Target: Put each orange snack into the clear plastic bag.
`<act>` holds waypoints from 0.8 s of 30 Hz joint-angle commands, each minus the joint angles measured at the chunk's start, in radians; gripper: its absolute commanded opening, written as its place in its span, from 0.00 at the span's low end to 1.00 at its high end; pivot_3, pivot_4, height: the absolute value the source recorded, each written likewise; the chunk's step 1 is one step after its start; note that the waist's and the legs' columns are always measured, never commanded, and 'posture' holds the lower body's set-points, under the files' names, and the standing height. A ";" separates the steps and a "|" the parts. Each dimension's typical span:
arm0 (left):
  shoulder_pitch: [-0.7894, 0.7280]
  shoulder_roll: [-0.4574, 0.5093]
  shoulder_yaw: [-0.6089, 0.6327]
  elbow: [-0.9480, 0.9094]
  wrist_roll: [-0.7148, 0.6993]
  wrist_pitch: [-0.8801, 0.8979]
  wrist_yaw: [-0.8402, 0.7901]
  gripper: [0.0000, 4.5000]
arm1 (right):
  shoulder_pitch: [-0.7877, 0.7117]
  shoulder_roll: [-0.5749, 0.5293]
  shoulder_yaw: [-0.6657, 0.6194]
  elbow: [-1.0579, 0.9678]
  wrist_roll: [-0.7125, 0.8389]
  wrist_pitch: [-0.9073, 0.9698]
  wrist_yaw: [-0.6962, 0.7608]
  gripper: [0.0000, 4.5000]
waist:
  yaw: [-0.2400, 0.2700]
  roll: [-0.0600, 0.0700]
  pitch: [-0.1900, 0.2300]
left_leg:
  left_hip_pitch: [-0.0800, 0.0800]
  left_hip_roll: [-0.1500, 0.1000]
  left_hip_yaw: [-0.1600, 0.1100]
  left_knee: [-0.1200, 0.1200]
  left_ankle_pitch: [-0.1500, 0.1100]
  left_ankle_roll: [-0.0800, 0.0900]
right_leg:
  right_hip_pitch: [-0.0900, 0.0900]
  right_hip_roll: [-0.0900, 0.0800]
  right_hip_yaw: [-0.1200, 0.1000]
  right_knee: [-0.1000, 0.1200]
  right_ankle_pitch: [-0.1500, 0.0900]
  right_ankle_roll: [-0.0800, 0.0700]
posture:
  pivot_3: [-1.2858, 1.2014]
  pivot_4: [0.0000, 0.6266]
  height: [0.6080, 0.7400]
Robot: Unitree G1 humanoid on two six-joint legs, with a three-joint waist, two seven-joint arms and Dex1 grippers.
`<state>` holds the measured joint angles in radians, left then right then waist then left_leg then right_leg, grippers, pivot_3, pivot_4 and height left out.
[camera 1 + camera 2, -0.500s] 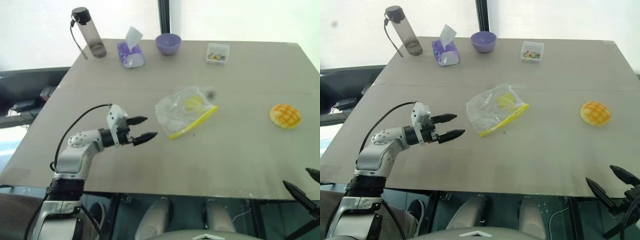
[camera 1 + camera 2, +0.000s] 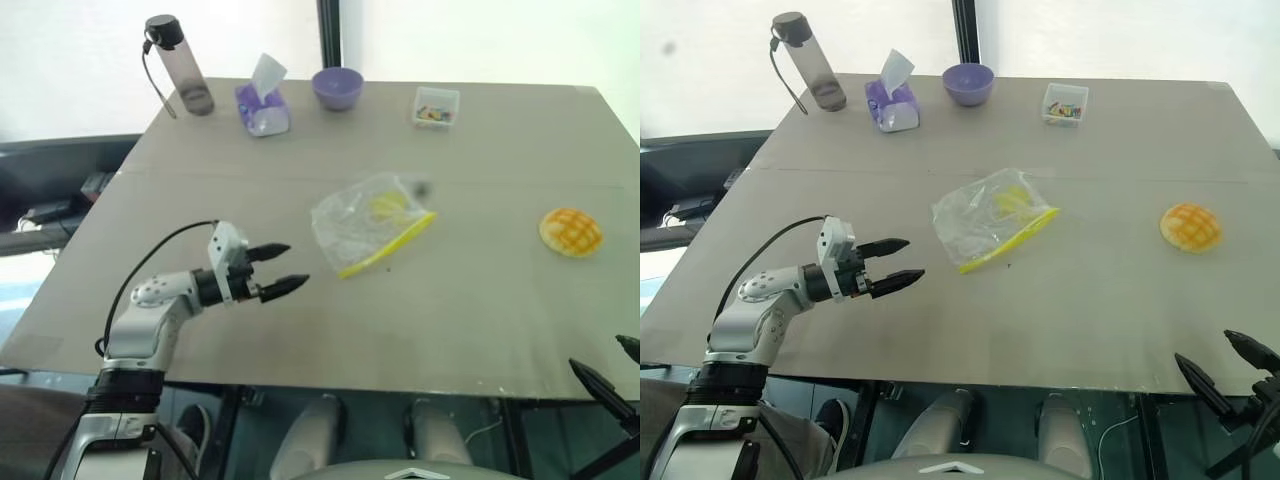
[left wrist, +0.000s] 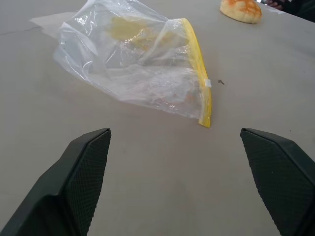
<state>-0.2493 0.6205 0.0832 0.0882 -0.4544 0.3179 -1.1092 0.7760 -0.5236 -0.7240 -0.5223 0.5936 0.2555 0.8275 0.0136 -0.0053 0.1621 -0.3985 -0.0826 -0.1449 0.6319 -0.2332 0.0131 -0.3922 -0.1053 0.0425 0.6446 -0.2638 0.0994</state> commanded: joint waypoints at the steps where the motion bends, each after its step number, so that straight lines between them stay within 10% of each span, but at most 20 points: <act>1: 0.011 0.010 0.025 -0.048 -0.021 -0.007 -0.004 0.99 | -0.002 0.002 -0.032 -0.020 0.005 -0.017 -0.010 1.00 | 0.000 0.000 0.000 | 0.000 0.000 0.000 0.000 0.000 0.000 | 0.000 0.000 0.000 0.000 0.000 0.000 | 0.52 0.24 1.00; 14: -0.067 -0.013 0.012 -0.040 -0.077 0.213 0.089 0.99 | -0.036 -0.023 -0.003 -0.123 0.025 0.025 -0.057 1.00 | -0.001 0.000 0.000 | 0.000 0.000 0.000 0.002 0.000 0.000 | 0.000 0.000 0.000 0.003 0.000 0.000 | 0.52 0.24 1.00; 24: -0.237 -0.217 -0.052 0.023 -0.070 0.603 0.461 0.99 | -0.145 -0.129 0.091 -0.425 0.107 0.163 -0.162 1.00 | -0.003 -0.003 0.000 | 0.001 -0.001 0.000 0.008 0.000 0.000 | 0.000 0.001 0.000 0.012 0.000 0.000 | 0.52 0.24 1.00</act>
<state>-0.4751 0.4233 0.0802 0.1027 -0.5860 0.8920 -0.7334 0.6499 -0.6285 -0.6393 -0.8808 0.6723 0.3905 0.6949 0.0104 -0.0083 0.1619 -0.3973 -0.0841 -0.1449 0.6395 -0.2331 0.0130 -0.3922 -0.1047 0.0428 0.6569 -0.2639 0.0998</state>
